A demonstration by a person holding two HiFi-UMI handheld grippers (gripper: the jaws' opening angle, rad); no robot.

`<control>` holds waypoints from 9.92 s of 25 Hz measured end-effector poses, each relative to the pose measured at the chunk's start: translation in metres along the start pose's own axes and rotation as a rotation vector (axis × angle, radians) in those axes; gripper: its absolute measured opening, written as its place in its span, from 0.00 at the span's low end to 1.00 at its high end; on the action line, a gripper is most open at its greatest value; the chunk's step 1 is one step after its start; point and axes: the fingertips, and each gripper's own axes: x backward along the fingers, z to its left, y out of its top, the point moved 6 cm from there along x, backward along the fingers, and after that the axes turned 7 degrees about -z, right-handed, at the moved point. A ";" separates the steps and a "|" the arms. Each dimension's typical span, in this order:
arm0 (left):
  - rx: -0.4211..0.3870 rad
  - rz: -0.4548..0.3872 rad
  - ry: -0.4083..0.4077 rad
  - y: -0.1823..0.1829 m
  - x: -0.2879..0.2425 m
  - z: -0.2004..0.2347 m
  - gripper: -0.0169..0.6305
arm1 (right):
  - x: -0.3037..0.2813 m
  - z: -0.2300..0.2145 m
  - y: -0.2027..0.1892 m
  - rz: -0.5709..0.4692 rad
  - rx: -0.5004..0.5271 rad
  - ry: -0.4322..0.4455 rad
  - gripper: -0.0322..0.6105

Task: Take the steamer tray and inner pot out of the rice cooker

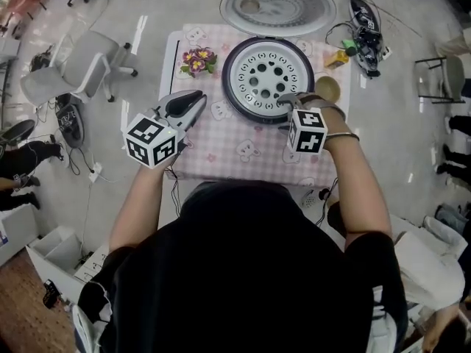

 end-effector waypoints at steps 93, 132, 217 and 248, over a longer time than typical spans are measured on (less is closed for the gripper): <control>-0.057 0.047 -0.207 -0.003 0.020 -0.050 0.13 | 0.127 0.030 0.020 0.043 -0.147 -0.279 0.11; -0.230 0.141 -0.440 0.013 -0.078 -0.116 0.13 | 0.077 0.160 -0.126 0.054 -0.670 -0.341 0.11; -0.083 0.107 -0.163 -0.019 -0.026 -0.062 0.13 | 0.083 0.052 -0.058 -0.493 -0.791 -0.521 0.28; -0.019 0.127 0.029 -0.031 -0.060 -0.020 0.23 | 0.079 0.005 -0.076 -0.705 -1.063 -0.576 0.27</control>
